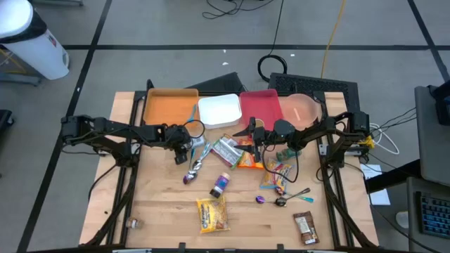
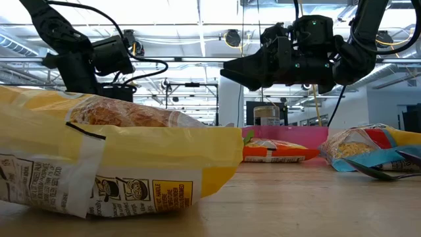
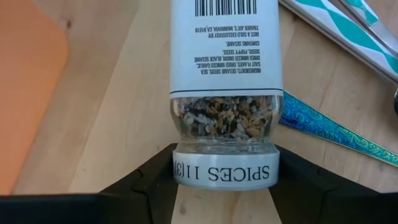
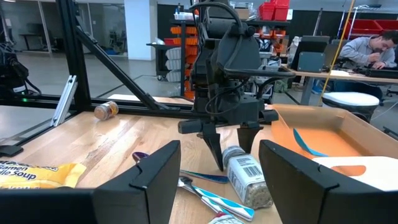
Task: Pick & Place Food Item
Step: Put the white seasoning bottle into the pink bin
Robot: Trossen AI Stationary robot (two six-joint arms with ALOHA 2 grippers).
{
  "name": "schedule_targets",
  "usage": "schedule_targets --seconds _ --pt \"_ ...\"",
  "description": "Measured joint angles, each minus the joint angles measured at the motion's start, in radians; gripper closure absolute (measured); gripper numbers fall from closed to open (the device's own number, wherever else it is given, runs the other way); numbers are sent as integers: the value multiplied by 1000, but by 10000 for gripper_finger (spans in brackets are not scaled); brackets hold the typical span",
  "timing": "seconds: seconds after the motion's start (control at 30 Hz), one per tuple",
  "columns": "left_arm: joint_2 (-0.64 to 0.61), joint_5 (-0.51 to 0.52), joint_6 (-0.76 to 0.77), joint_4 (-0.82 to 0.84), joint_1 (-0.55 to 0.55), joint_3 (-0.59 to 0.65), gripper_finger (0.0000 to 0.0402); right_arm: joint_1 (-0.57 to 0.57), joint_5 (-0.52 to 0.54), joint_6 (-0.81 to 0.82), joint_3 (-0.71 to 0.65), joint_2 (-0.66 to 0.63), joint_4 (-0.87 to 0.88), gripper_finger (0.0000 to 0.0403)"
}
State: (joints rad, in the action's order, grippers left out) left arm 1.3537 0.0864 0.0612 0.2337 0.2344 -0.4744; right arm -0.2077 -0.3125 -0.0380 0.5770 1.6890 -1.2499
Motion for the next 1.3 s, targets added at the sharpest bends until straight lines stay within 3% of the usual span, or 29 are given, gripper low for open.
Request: schedule_targets --seconds 0.2,0.37,0.9,1.3 --pt "-1 4 0 -5 0 -1 164 0 0 0 0 0 2 191" --pt "-1 4 0 -5 0 -1 192 0 0 0 0 0 6 192" --pt "-10 -21 -2 6 1 -2 192 0 0 -2 0 0 7 191" --pt "-114 -29 13 288 -12 -139 192 3 -5 -1 0 0 9 190"
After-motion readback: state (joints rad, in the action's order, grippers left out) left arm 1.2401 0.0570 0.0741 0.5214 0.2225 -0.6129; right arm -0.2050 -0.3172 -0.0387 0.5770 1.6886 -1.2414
